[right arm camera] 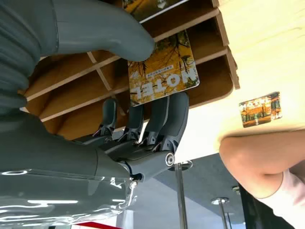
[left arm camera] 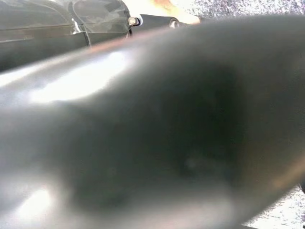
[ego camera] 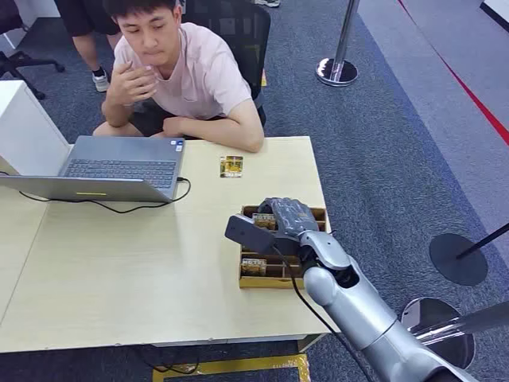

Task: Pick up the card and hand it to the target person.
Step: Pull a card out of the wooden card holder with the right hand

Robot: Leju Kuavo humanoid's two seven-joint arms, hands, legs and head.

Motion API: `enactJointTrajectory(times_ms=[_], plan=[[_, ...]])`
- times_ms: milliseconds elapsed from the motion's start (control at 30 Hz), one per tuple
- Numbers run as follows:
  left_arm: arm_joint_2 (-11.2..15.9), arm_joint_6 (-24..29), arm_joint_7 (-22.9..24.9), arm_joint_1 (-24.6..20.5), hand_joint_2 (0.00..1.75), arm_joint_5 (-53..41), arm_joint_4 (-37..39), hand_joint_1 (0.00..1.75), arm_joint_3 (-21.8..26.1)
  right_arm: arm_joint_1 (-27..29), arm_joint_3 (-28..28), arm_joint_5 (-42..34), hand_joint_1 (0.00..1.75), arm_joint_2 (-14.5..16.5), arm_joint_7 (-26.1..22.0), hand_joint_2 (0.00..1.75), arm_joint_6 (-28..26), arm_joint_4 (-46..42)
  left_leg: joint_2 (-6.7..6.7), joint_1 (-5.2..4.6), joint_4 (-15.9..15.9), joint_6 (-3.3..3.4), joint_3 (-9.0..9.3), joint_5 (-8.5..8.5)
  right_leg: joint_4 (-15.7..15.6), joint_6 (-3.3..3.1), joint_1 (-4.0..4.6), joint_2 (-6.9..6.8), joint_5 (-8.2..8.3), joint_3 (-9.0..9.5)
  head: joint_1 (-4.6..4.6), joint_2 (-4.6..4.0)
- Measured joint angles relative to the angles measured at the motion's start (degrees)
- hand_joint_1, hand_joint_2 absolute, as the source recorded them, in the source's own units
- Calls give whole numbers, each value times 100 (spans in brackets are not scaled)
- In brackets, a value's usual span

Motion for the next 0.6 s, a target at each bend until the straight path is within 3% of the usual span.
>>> enactJointTrajectory(times_ms=[600], plan=[[0,2,-10,1,0,1,0,0,0,-63,20,-8,106,14,10,175,6,88,0,0,0,0,1,0,0,0,0,0,0,1,1,0]])
